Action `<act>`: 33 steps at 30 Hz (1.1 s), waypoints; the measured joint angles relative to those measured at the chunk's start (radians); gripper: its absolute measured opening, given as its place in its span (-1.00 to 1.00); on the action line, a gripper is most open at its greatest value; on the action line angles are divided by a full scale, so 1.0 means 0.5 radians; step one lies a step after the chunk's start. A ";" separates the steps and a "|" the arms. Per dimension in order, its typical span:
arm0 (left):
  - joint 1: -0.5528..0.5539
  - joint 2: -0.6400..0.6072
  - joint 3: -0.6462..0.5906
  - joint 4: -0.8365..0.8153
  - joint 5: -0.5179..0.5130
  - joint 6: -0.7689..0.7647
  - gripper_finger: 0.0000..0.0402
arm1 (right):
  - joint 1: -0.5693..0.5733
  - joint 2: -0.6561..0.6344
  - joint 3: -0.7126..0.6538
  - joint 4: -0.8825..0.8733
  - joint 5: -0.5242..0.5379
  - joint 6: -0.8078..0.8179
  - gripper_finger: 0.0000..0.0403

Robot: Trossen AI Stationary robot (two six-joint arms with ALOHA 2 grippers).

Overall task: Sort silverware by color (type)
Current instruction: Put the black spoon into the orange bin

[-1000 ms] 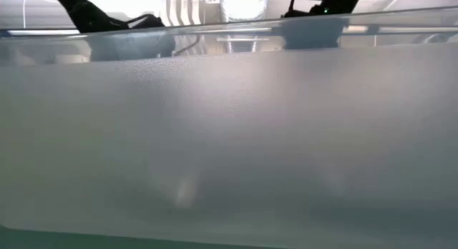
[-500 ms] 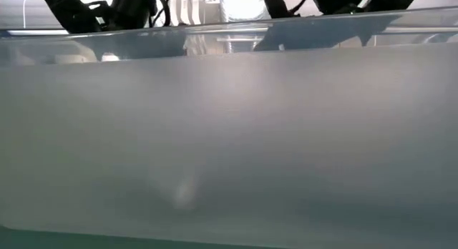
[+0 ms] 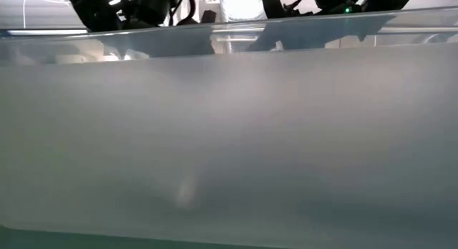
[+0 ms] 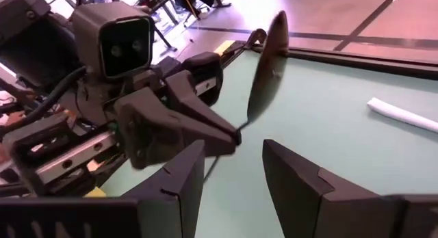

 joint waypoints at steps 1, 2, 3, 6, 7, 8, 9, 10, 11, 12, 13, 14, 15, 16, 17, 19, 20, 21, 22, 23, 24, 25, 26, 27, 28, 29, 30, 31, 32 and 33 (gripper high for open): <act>-0.001 0.021 0.017 0.008 0.002 0.000 -1.00 | 0.000 0.000 0.001 0.000 0.000 -0.002 -0.31; -0.001 0.041 0.031 0.014 0.013 -0.001 -1.00 | 0.000 0.000 0.003 0.000 0.001 -0.002 -0.31; -0.004 0.058 0.044 0.026 0.021 -0.001 -1.00 | 0.000 0.000 0.003 0.000 0.001 -0.002 -0.31; -0.029 0.075 0.077 0.034 0.027 -0.001 -1.00 | 0.000 0.000 0.003 -0.002 0.026 -0.003 -0.31; -0.043 0.081 0.091 0.042 0.028 -0.001 -1.00 | 0.000 0.000 0.003 -0.002 0.056 -0.005 -0.31; -0.061 0.085 0.101 0.054 0.033 0.000 -1.00 | 0.000 0.000 0.003 -0.002 0.082 -0.014 -0.31; -0.077 0.089 0.106 0.054 0.034 0.000 -1.00 | 0.000 0.000 0.003 -0.002 0.101 -0.019 -0.31; -0.092 0.098 0.117 0.052 0.035 0.011 -1.00 | -0.004 0.000 0.003 -0.002 0.106 -0.027 -0.31; -0.105 0.108 0.131 0.053 0.035 0.031 -1.00 | -0.010 0.000 0.004 -0.002 0.105 -0.029 -0.31; -0.114 0.114 0.139 0.053 0.035 0.037 -1.00 | -0.011 0.000 0.004 -0.002 0.105 -0.030 -0.31; -0.120 0.123 0.148 0.051 0.033 0.039 -1.00 | -0.014 0.000 0.004 -0.001 0.105 -0.031 -0.31; -0.127 0.134 0.161 0.052 0.035 0.040 -1.00 | -0.018 0.000 0.005 -0.001 0.107 -0.034 -0.31; -0.131 0.143 0.167 0.054 0.034 0.041 -1.00 | -0.021 0.000 0.005 -0.001 0.105 -0.034 -0.31; -0.133 0.151 0.168 0.051 0.034 0.041 -1.00 | -0.022 0.000 0.005 -0.002 0.106 -0.034 -0.31; -0.134 0.160 0.173 0.047 0.034 0.042 -1.00 | -0.023 0.000 0.005 -0.003 0.107 -0.034 -0.32; -0.134 0.170 0.185 0.049 0.027 0.048 -1.00 | -0.025 0.000 0.005 -0.010 0.108 -0.036 -0.36; -0.134 0.170 0.185 0.045 0.023 0.053 -1.00 | -0.025 0.000 0.005 -0.011 0.108 -0.036 -0.40; -0.134 0.169 0.185 0.047 0.023 0.053 -1.00 | -0.025 0.000 0.006 -0.011 0.108 -0.037 -0.45; -0.134 0.169 0.185 0.048 0.022 0.054 -1.00 | -0.026 0.000 0.007 -0.013 0.107 -0.040 -0.51; -0.134 0.167 0.183 0.049 0.020 0.054 -1.00 | -0.028 0.000 0.007 -0.014 0.104 -0.041 -0.59; -0.133 0.167 0.183 0.050 0.019 0.054 -1.00 | -0.034 0.000 0.007 -0.013 0.102 -0.051 -0.67; -0.133 0.166 0.183 0.051 0.019 0.061 -1.00 | -0.039 0.000 0.008 -0.006 0.097 -0.068 -0.77; -0.133 0.166 0.183 0.053 0.019 0.063 -1.00 | -0.044 0.000 0.009 -0.001 0.087 -0.087 -0.86; -0.134 0.166 0.183 0.053 0.021 0.064 -1.00 | -0.050 0.000 0.012 0.007 0.081 -0.116 -0.90; -0.134 0.166 0.183 0.053 0.021 0.065 -1.00 | -0.055 0.000 0.012 0.008 0.073 -0.122 -0.92; -0.134 0.166 0.183 0.053 0.021 0.066 -1.00 | -0.064 0.000 0.012 0.009 0.063 -0.123 -0.93; -0.133 0.166 0.183 0.053 0.020 0.066 -1.00 | -0.072 0.000 0.013 0.009 0.059 -0.123 -0.94; -0.132 0.166 0.183 0.053 0.025 0.065 -0.99 | -0.081 0.000 0.014 0.007 0.053 -0.125 -0.94; -0.131 0.166 0.183 0.053 0.042 0.063 -0.98 | -0.091 0.000 0.021 -0.008 0.043 -0.132 -0.95; -0.129 0.166 0.183 0.052 0.080 0.060 -0.96 | -0.099 0.000 0.034 -0.039 0.033 -0.145 -0.95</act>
